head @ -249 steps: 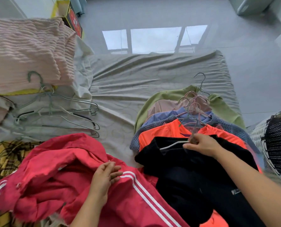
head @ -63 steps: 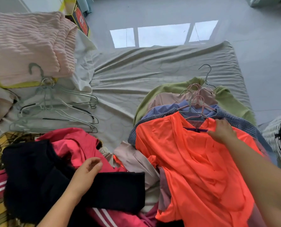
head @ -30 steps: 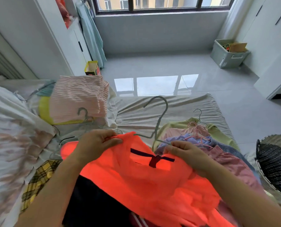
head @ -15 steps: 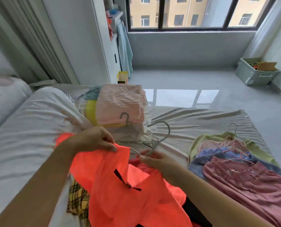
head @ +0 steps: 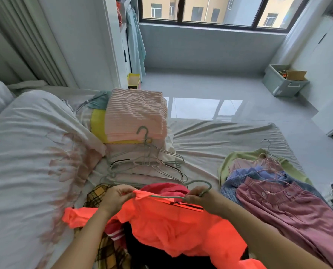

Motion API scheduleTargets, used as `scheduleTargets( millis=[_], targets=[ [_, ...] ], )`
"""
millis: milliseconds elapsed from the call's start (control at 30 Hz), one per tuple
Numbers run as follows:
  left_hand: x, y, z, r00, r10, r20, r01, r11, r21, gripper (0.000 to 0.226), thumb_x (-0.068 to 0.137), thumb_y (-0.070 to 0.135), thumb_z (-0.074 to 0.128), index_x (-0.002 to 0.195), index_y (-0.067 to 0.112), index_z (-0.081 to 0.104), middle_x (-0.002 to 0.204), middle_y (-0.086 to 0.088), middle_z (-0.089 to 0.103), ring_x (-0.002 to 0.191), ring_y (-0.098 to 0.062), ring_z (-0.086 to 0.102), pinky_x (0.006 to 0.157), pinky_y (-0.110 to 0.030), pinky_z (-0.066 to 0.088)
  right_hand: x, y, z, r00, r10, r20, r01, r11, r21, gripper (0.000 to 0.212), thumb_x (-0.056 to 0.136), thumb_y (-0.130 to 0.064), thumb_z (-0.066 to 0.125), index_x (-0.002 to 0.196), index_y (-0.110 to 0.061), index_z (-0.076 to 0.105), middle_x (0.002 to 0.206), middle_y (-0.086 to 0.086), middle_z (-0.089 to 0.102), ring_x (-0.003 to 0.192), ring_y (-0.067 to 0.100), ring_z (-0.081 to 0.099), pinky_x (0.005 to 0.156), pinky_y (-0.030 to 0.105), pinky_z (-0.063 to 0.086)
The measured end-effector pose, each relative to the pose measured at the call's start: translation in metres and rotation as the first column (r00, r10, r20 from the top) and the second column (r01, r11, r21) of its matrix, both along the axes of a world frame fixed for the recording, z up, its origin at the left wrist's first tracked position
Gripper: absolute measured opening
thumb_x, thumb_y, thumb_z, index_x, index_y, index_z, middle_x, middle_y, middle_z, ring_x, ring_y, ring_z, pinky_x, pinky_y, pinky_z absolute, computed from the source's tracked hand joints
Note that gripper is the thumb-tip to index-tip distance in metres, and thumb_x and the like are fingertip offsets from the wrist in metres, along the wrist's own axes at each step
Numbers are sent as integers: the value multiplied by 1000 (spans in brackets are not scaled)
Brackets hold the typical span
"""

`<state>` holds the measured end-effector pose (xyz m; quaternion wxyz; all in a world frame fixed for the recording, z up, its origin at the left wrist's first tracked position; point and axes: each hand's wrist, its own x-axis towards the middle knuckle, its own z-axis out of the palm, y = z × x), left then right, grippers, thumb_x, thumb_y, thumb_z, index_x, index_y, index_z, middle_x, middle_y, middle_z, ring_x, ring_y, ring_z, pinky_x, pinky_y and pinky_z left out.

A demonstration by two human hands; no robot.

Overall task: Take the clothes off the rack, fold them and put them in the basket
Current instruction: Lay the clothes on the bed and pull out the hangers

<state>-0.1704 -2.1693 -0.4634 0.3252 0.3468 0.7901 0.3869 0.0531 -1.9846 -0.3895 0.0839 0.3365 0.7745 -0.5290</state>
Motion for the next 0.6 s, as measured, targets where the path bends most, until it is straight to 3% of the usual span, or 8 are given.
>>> scheduleTargets(
  millis=[100,167,267,333,400,433,500,600],
  targets=[
    [10,14,-4,993,25,-118,-37,994,-102,19,82,15,69,94,28,75,117,-3,61,115,-18,55,97,-25,36,3,1,1,999,-2,44,3,1000,-22,11,89,-14,62,86,-6,68,69,-4,54,64,5,45,59,15,37],
    [26,24,-3,984,105,-144,-119,988,-95,53,72,45,63,114,13,67,131,-20,47,127,-32,42,105,-32,29,2,2,2,997,-71,19,72,995,-69,12,88,-9,62,78,-13,64,69,-5,56,64,2,47,58,8,37],
    [53,34,2,979,195,-63,-199,979,-52,93,50,73,49,126,19,55,149,-17,21,141,-28,15,113,-40,17,0,1,4,985,-171,-16,168,977,-129,17,88,-6,61,73,-14,61,67,-4,55,60,1,47,56,7,37],
    [55,35,-5,980,174,-100,-178,984,-28,74,58,67,54,119,25,60,149,-18,23,141,-33,15,113,-45,18,1,0,3,981,-194,-26,187,970,-157,19,89,-7,60,71,-14,62,67,-3,56,60,2,48,57,9,38],
    [44,37,-8,974,200,-102,-198,980,31,30,76,34,62,104,24,68,134,-23,46,130,-37,39,106,-35,28,1,0,4,977,-213,-31,206,966,-156,21,89,-5,58,71,-13,63,67,-1,57,60,3,50,56,8,38],
    [35,38,-7,972,204,-121,-201,979,36,22,81,12,63,101,17,71,123,-22,56,121,-35,49,100,-27,32,3,0,3,975,-220,-32,213,966,-148,21,90,-4,57,71,-12,63,68,0,58,58,1,52,56,7,39],
    [14,36,-8,972,185,-144,-186,983,8,25,83,-6,58,102,3,71,109,-18,67,107,-28,60,89,-20,37,8,2,5,981,-193,-19,190,975,-113,20,90,-4,56,73,-11,64,69,0,59,54,-5,52,56,6,39],
    [-13,24,-11,963,219,-159,-231,971,-65,21,85,-3,58,103,-1,70,104,-17,70,102,-26,64,86,-26,42,23,8,8,991,-130,-35,126,987,-97,18,91,-9,57,77,-12,66,73,-4,62,63,-1,53,64,10,40]
  ],
)
